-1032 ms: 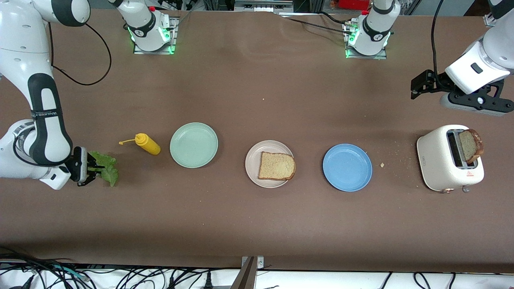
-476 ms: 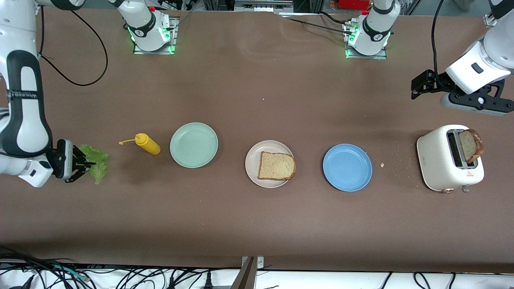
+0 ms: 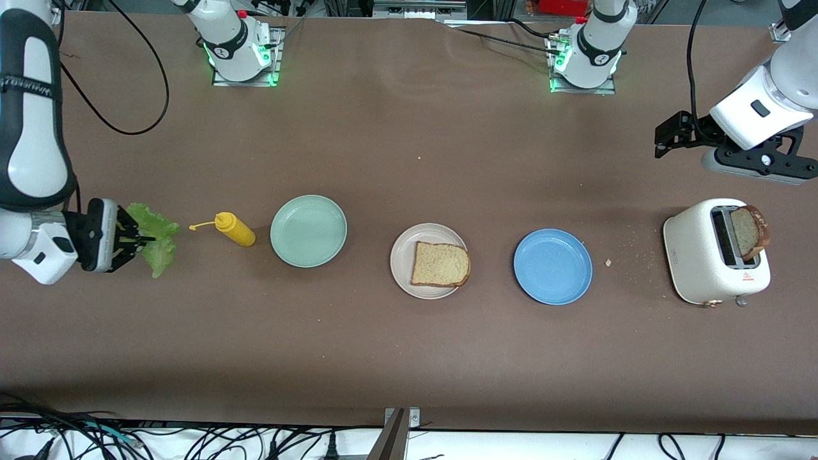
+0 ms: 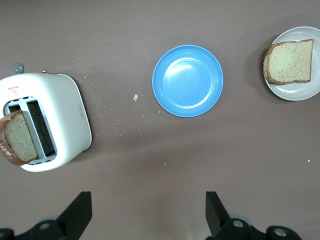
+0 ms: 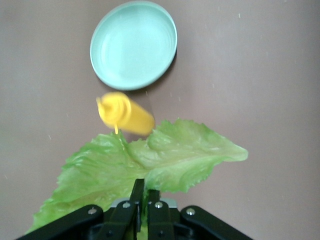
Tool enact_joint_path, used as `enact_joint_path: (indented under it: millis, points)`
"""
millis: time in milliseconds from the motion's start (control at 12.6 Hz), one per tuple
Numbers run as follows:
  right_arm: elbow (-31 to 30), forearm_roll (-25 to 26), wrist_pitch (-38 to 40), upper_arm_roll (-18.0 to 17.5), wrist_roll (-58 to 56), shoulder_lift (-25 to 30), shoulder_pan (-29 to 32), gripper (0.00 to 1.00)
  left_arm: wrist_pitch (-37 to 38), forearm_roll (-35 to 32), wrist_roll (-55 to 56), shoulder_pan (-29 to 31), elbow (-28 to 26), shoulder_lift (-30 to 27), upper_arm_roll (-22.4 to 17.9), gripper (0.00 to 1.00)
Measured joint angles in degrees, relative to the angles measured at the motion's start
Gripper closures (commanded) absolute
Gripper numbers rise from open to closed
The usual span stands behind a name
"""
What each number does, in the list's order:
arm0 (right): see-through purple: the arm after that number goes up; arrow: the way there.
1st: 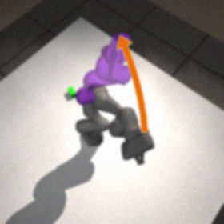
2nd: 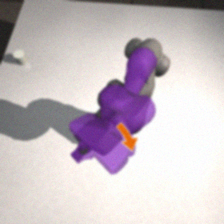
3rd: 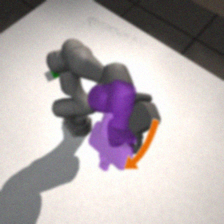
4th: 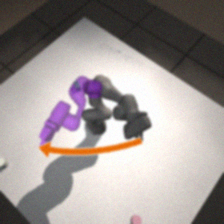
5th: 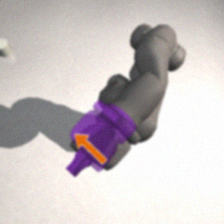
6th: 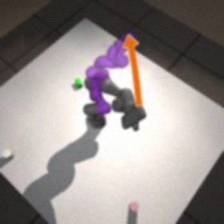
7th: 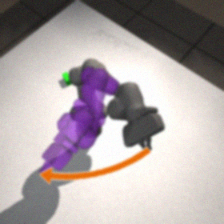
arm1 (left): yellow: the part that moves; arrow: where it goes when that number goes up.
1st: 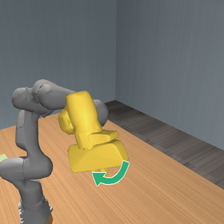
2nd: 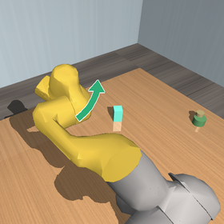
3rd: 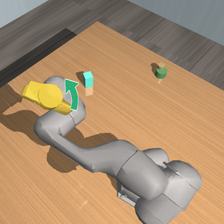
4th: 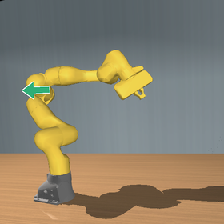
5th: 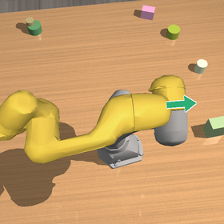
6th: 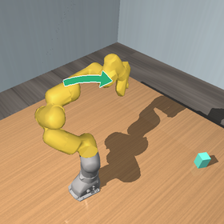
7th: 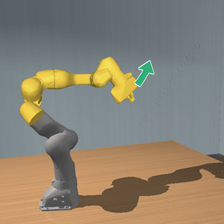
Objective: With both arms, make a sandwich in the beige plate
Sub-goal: 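Carry the lettuce leaf with the right gripper over the bread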
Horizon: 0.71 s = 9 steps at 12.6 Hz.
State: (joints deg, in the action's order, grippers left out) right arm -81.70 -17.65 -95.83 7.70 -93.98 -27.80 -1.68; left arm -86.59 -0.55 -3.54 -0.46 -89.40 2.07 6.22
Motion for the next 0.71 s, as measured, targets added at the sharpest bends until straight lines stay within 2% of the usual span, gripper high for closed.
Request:
enact_joint_path:
  millis: [79,397,714]
  points:
    - [0.0,0.0,0.11,0.27,4.52,0.43,-2.72,1.0,0.0,0.0,0.0,0.01,0.0,0.0,0.0,0.0]
    - [0.12,0.0,-0.39,5.14,24.35,0.57,-18.34,1.0,0.0,0.0,0.0,0.04,0.0,0.0,0.0,0.0]
    - [2.26,0.01,-3.13,5.89,43.59,-0.65,-29.04,1.0,0.0,0.0,0.0,0.46,0.0,0.0,0.0,0.0]
